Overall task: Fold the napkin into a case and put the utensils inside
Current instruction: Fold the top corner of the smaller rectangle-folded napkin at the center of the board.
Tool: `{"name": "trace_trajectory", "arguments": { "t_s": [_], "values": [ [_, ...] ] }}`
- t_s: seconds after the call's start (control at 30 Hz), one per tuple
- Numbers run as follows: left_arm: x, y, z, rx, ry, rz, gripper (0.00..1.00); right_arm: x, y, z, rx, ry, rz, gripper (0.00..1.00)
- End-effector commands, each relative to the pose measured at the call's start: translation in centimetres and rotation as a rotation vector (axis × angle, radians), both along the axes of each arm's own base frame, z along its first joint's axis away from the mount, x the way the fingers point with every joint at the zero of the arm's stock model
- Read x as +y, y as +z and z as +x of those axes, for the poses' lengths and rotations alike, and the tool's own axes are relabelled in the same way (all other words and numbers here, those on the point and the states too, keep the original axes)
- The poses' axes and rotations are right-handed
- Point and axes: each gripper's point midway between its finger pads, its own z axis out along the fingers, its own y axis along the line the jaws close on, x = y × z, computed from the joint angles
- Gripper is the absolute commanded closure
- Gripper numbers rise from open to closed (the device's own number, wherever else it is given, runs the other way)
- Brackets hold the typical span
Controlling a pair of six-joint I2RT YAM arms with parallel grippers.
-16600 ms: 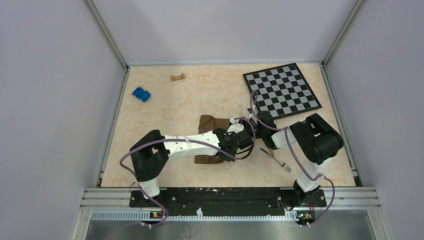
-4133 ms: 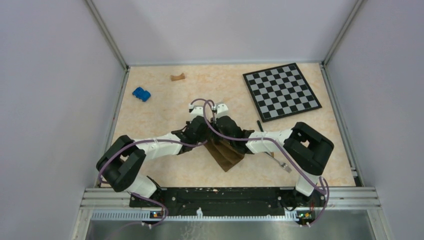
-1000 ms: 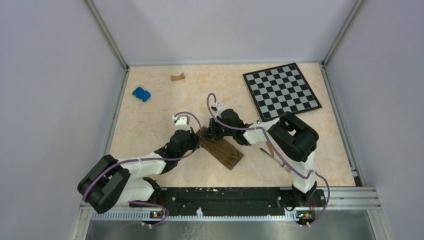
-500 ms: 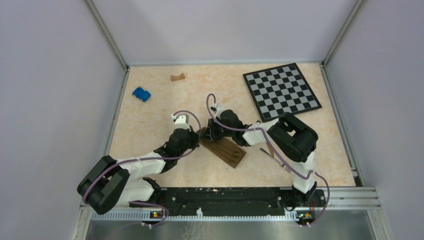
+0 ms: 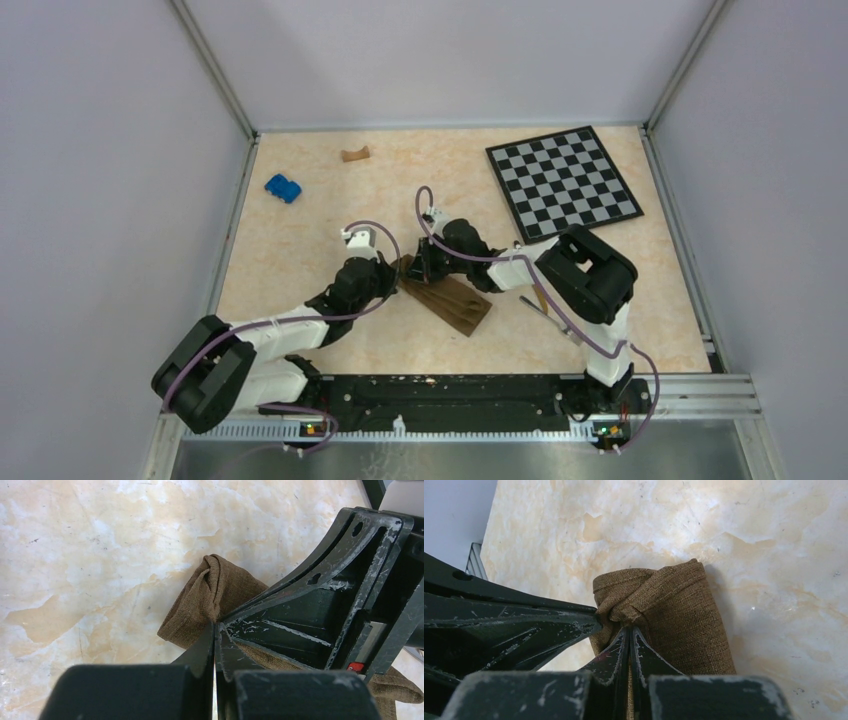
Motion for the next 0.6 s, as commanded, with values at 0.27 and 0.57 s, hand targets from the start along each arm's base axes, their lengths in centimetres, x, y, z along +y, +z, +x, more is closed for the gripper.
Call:
{"name": "trace_trajectory", "arguments": {
  "t_s": [0.27,0.57],
  "values": [
    [-1.6,-1.3,0.8,0.085,-0.02,-0.021,1.0,4.1,-1.8,1.0,0.069,-0.029,0.097,0.94],
    [1.9,0.8,-1.8,0.208,0.101,-0.078,0.45,0.3,3.3,-0.1,-0.001,0.007,0.058,0.82]
  ]
}}
